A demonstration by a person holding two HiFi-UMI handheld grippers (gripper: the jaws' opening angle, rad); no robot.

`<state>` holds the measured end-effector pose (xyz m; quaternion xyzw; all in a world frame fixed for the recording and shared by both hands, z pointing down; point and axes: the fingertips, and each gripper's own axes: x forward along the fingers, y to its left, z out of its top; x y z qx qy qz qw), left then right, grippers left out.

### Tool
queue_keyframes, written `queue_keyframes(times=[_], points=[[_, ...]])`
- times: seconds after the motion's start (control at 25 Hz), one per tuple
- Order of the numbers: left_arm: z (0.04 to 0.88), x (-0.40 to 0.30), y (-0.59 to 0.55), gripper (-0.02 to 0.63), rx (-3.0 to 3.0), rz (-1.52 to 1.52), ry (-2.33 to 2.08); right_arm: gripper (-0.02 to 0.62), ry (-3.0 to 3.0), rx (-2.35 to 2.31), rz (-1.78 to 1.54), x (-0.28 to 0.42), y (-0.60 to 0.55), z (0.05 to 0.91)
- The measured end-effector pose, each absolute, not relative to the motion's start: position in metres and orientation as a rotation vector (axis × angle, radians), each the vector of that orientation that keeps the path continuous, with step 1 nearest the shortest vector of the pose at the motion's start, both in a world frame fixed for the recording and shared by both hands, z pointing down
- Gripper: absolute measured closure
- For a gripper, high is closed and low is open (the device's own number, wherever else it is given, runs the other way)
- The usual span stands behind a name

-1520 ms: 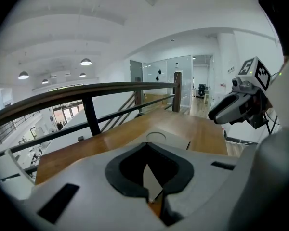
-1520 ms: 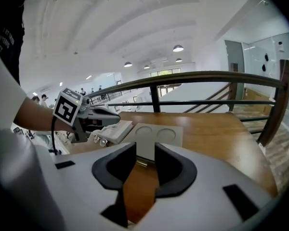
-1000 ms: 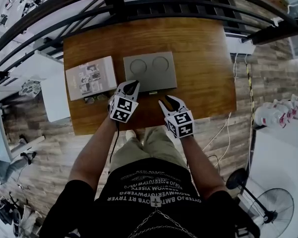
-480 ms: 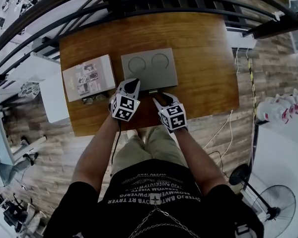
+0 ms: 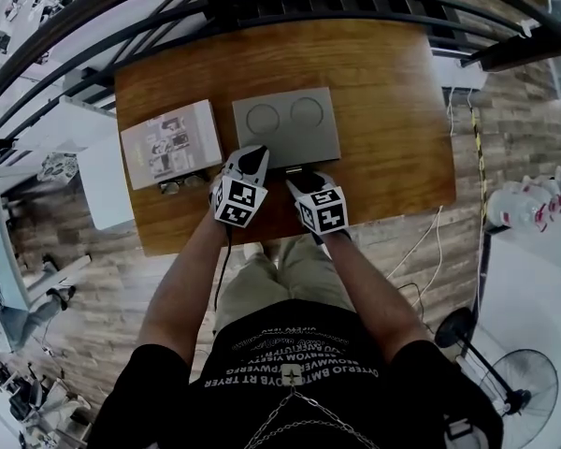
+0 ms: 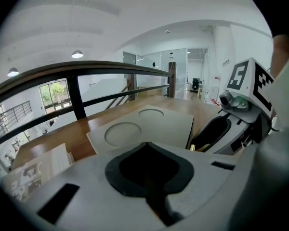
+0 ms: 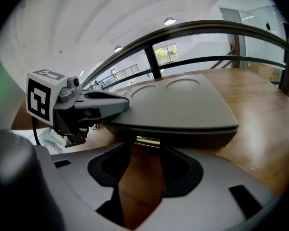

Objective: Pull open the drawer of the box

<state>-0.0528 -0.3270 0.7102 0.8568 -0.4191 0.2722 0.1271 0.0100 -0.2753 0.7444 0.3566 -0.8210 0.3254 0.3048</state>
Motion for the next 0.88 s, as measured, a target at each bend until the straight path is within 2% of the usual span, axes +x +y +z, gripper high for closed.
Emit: queue_keyframes(times=[0.88], points=[[0.713,-0.055,-0.324,0.600,2.502,0.824,-1.202,0.433,-2.026,1.138,0.837,0.011,-0.265,0.747]])
